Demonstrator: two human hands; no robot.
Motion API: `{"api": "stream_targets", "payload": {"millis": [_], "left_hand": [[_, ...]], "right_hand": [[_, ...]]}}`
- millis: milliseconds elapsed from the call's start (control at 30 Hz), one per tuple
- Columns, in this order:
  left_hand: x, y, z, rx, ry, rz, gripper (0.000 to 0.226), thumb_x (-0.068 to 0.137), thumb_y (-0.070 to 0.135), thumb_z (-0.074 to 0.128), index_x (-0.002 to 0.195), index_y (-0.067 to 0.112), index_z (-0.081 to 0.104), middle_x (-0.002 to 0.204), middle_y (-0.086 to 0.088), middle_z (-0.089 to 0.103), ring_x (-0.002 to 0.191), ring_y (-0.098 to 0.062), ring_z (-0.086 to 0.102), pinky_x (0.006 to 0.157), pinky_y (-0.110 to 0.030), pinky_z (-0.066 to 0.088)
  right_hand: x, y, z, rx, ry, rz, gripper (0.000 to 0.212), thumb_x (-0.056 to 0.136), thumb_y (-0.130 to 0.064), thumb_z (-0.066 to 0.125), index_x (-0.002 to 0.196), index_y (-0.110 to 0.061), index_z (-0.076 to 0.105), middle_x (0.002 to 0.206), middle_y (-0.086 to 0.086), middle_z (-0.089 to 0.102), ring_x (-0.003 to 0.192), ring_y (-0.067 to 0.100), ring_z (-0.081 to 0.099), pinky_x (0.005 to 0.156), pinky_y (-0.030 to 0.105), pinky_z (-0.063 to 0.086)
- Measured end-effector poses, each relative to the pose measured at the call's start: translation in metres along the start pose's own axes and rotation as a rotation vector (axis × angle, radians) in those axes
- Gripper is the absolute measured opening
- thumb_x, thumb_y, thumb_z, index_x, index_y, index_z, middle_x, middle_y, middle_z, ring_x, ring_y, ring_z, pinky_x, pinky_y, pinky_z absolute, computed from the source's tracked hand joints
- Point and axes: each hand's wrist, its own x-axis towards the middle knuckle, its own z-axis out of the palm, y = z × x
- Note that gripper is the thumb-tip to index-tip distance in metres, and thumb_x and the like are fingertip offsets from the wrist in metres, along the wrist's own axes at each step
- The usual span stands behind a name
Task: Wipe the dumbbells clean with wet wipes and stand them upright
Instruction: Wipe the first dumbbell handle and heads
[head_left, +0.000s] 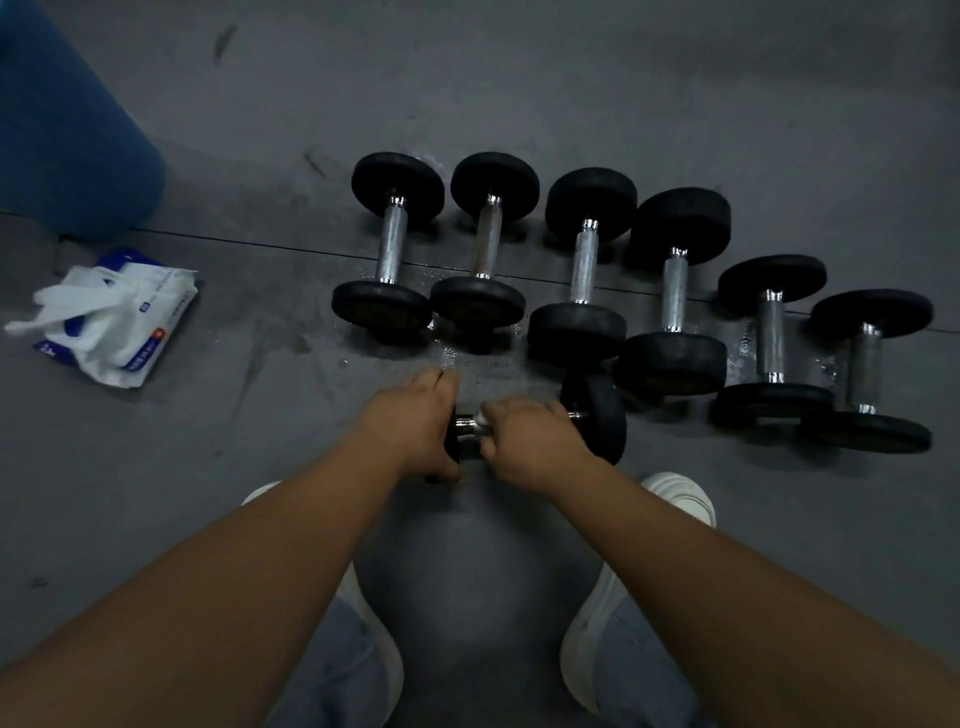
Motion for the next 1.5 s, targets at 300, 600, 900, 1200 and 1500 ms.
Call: {"api": "stream_targets", "payload": {"millis": [300,600,900,1200,1500], "left_hand": [[-0.013,0.002,0.007,0.066,0.168,0.034,0.112,0.056,0.061,0.081,0.145,0.018,0.030,0.139,-0.004,0.039,0.125,-0.025,0.044,0.100,-0.038,0.041],[-0.013,0.011,0.021,0.061,0.185,0.007,0.116,0.072,0.038,0.081,0.156,0.020,0.002,0.161,-0.008,0.001,0.149,-0.029,0.006,0.116,-0.041,0.026],[-0.015,0.012,0.027,0.053,0.210,0.003,0.109,0.075,0.032,0.077,0.155,0.022,0.004,0.161,-0.007,0.002,0.150,-0.028,0.005,0.117,-0.043,0.024],[-0.016,0.013,0.028,-0.018,0.248,0.007,0.095,0.082,0.022,0.068,0.155,0.021,0.008,0.162,-0.007,0.004,0.151,-0.027,0.004,0.116,-0.042,0.024],[-0.016,0.013,0.032,-0.010,0.254,0.004,0.096,0.081,0.026,0.069,0.155,0.021,0.008,0.161,-0.007,0.005,0.151,-0.027,0.005,0.117,-0.043,0.022]], "right_hand": [[0.021,0.018,-0.020,-0.183,-0.142,-0.056,0.028,0.095,-0.045,0.042,0.107,-0.024,0.056,0.110,0.005,0.065,0.099,0.027,0.062,0.077,0.033,0.037],[-0.005,0.018,0.005,-0.098,0.099,-0.007,0.040,0.090,-0.045,0.047,0.120,-0.019,0.053,0.117,0.005,0.058,0.110,0.027,0.054,0.092,0.039,0.036],[-0.005,-0.014,-0.009,0.160,0.277,0.163,0.027,0.090,-0.007,0.047,0.114,-0.016,0.053,0.108,0.008,0.050,0.099,0.028,0.052,0.077,0.040,0.048],[-0.010,-0.023,0.005,0.307,0.251,0.099,0.022,0.080,-0.005,0.051,0.092,-0.009,0.068,0.093,0.013,0.061,0.090,0.030,0.057,0.077,0.037,0.048],[-0.014,-0.016,0.006,0.366,0.404,0.239,0.024,0.079,-0.009,0.056,0.093,-0.018,0.073,0.095,0.004,0.067,0.090,0.028,0.058,0.078,0.040,0.050]]}}
